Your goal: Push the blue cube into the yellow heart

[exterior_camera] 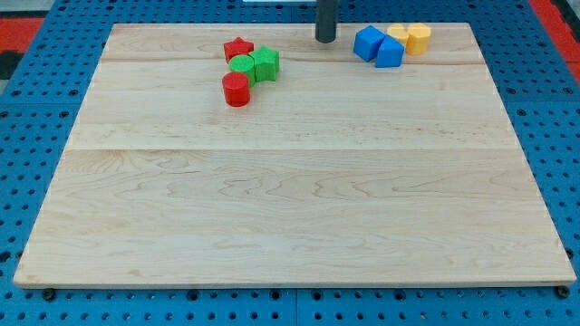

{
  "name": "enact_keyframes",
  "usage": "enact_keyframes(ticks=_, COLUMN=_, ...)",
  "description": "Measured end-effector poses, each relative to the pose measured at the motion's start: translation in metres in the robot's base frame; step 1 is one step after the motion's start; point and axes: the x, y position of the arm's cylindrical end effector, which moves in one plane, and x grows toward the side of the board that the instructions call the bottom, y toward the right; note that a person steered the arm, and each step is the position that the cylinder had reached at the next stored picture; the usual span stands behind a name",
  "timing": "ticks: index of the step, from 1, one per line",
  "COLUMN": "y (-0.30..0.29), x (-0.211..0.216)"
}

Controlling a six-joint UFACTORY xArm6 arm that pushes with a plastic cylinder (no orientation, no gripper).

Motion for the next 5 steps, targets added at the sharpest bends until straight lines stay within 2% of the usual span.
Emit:
enact_keyframes(ticks=2, y=0.021, x=0.008)
enact_keyframes(ticks=5, y=0.001, x=0.026)
